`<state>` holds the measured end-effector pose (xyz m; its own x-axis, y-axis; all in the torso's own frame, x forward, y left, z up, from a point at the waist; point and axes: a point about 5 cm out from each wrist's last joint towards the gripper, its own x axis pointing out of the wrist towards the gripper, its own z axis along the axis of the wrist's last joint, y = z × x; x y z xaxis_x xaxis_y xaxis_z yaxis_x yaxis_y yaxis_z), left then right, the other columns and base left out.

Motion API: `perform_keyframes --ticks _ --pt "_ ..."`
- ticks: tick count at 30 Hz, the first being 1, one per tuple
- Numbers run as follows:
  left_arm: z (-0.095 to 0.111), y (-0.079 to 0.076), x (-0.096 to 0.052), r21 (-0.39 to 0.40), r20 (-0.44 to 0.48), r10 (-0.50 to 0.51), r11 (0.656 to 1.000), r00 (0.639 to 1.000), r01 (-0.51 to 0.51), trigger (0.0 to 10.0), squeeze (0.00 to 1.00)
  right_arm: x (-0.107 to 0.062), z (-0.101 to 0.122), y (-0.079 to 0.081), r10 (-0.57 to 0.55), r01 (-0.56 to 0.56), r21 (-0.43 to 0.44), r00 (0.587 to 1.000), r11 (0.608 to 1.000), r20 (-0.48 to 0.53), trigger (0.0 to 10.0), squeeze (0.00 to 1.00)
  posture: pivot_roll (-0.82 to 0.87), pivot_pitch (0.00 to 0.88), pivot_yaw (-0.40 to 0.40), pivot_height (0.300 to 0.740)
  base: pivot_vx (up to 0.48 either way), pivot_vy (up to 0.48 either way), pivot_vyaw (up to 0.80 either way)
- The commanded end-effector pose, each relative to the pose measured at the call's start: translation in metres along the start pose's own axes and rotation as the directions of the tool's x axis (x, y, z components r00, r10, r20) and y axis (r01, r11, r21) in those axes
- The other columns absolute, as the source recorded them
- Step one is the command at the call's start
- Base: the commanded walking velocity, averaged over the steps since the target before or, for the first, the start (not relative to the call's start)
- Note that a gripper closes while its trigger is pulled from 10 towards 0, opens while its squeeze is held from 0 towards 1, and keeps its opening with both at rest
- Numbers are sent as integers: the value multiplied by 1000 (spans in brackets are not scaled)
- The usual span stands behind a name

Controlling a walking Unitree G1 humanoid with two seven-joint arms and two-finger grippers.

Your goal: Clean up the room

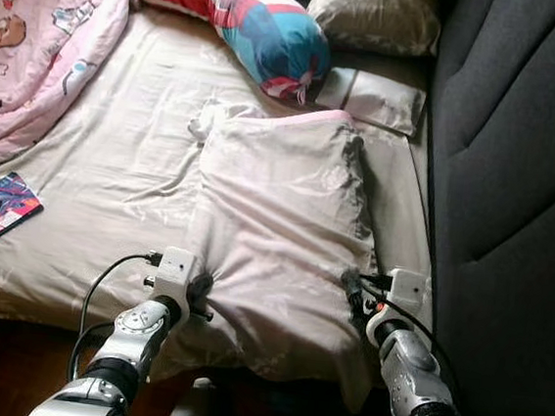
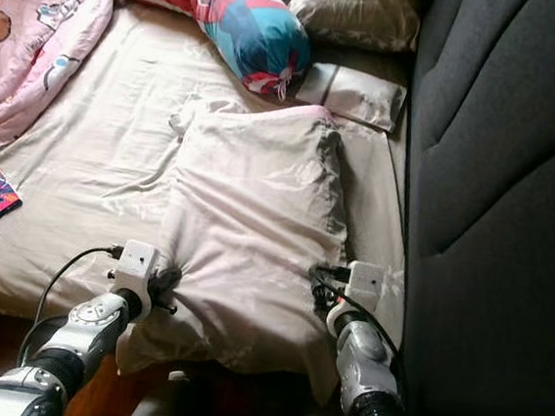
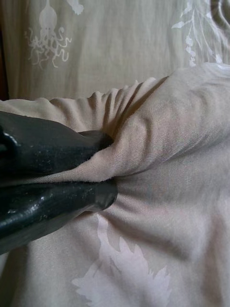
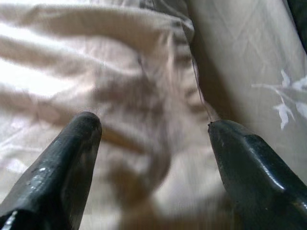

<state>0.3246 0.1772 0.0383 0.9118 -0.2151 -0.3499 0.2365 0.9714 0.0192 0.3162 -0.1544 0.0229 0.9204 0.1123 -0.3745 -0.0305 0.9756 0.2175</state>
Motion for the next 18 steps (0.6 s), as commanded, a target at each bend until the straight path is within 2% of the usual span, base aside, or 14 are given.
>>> perform_keyframes --ticks 1,8,14,18 --pt "-23 4 -10 -2 -82 -5 1000 997 5 10000 0 -2 -12 3 8 -9 -6 999 1000 -50 10000 0 -55 340 87 668 0 0 0" --pt "-24 4 -11 0 -78 -12 1000 997 13 10000 0 1 -12 7 12 -15 -25 996 1000 -87 10000 0 -46 356 94 663 0 0 0" --pt "-25 5 -13 3 -73 -15 1000 997 16 10000 0 2 -8 9 17 -19 -37 998 999 -57 10000 0 -40 365 98 629 0 0 0" --pt "-26 6 -15 5 -67 -19 1000 998 19 10000 0 4 -5 11 14 -16 -30 999 999 -52 10000 0 -31 375 101 629 0 0 0"
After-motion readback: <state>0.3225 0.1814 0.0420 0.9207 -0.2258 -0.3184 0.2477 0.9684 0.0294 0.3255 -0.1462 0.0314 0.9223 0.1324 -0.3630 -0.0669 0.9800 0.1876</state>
